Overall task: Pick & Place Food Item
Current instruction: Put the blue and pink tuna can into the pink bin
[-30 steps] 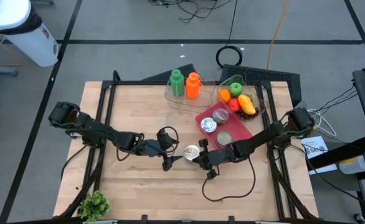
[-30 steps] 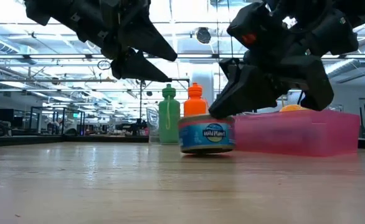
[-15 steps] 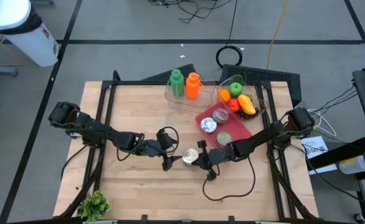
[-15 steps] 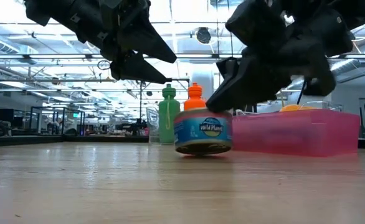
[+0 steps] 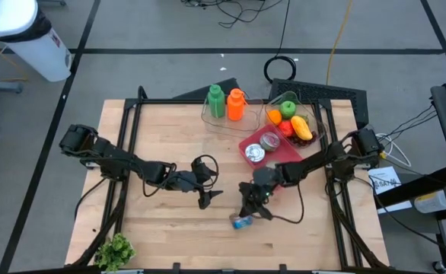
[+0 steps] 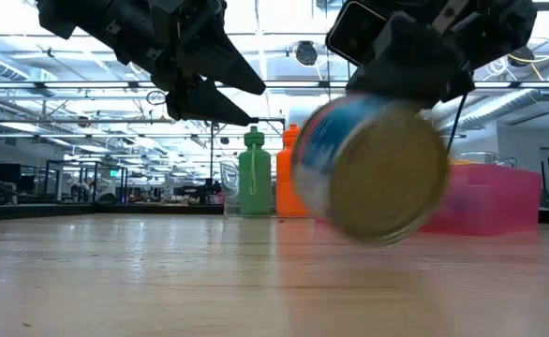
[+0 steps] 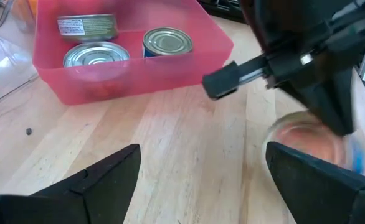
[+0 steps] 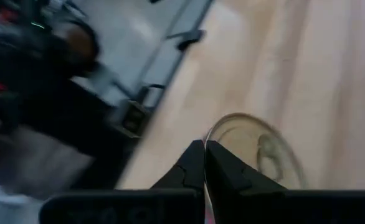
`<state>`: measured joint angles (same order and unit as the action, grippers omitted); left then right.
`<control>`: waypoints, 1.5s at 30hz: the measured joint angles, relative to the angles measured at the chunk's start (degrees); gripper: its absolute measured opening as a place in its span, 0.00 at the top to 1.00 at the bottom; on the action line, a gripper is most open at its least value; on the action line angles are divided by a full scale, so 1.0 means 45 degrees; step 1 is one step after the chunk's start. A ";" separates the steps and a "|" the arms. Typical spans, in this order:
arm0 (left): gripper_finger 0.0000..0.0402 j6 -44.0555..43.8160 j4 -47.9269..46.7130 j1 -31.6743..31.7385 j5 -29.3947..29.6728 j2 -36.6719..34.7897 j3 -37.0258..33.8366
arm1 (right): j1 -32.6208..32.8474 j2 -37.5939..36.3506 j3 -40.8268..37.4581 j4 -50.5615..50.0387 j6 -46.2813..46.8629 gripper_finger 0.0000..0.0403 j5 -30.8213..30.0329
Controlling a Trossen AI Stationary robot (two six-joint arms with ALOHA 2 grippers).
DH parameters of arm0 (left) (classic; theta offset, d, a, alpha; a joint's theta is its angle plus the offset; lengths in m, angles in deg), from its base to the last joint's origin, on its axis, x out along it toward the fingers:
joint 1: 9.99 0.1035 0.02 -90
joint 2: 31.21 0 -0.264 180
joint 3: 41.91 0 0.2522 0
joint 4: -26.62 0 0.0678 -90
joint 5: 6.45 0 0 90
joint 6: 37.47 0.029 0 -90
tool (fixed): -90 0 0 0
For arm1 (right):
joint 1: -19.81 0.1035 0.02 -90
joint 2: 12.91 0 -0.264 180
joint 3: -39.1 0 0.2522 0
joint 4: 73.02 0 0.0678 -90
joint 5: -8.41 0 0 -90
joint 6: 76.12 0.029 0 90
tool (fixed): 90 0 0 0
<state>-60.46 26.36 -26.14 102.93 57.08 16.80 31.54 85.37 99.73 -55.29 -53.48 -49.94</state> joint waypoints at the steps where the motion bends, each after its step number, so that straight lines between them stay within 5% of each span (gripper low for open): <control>1: 0.11 -0.0002 0.0000 0.0000 -0.0001 0.0000 0.0000 | -0.0086 0.0000 0.0000 0.0149 0.0459 1.00 0.0445; 5: 0.11 0.0001 0.0010 0.0000 0.0002 0.0000 0.0000 | -0.0484 0.0000 0.0000 0.0231 0.1403 1.00 0.1439; 21: 0.11 0.0057 0.0015 0.0000 0.0002 0.0000 0.0000 | -0.1713 0.0170 0.0024 -0.1666 -0.0130 1.00 0.0006; 28: 0.11 0.0033 0.0014 0.0000 -0.0079 0.0000 0.0000 | -0.2006 0.0160 0.0029 -0.0472 0.1402 1.00 0.2009; 35: 0.11 -0.0357 -0.0031 -0.0051 -0.1071 0.0000 0.0000 | -0.1438 0.0000 0.0024 0.0145 -0.1027 0.99 0.1149; 40: 0.11 -0.0238 -0.0141 -0.0208 -0.0849 0.0247 0.0017 | -0.0814 0.0000 0.0024 0.0196 -0.2411 0.87 0.0617; 45: 0.11 0.0048 0.0421 -0.0291 -0.0865 0.1355 0.0019 | -0.0451 0.0000 0.0019 -0.0063 -0.3489 0.59 0.0745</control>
<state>-60.25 28.25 -27.45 99.04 63.18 16.89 29.51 85.37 99.82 -55.57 -69.18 -46.59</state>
